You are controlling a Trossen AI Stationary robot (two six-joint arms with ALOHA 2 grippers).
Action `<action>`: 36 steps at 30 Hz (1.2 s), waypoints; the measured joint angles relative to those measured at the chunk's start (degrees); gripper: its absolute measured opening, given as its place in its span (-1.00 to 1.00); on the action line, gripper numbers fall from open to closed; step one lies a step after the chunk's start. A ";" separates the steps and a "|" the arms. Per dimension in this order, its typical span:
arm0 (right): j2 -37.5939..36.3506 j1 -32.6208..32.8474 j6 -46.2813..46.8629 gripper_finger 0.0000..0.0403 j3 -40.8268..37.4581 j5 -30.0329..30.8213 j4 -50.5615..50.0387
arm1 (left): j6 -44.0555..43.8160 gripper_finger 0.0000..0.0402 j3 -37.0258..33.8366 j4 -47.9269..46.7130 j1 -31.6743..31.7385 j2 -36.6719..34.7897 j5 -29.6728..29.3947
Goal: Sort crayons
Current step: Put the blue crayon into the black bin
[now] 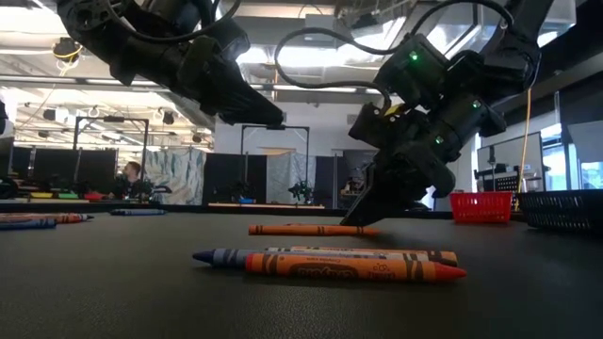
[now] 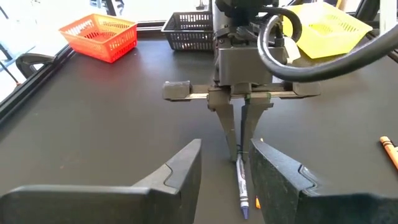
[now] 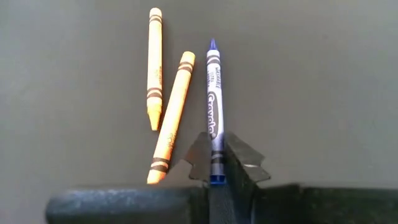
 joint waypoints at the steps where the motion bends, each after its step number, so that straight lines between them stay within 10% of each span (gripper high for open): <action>1: -0.48 -0.01 -0.02 -0.87 -0.05 0.29 -0.71 | 0.00 -0.37 0.00 0.08 -0.01 0.00 0.01; 20: -34.27 -0.08 2.16 -0.93 -0.13 8.44 -38.57 | 0.00 -0.37 0.07 -10.81 -1.40 -10.64 -2.55; 36: -54.74 -0.09 37.93 -0.91 8.01 12.94 -90.13 | 1.27 -0.37 0.00 -10.89 -2.14 -10.56 -5.55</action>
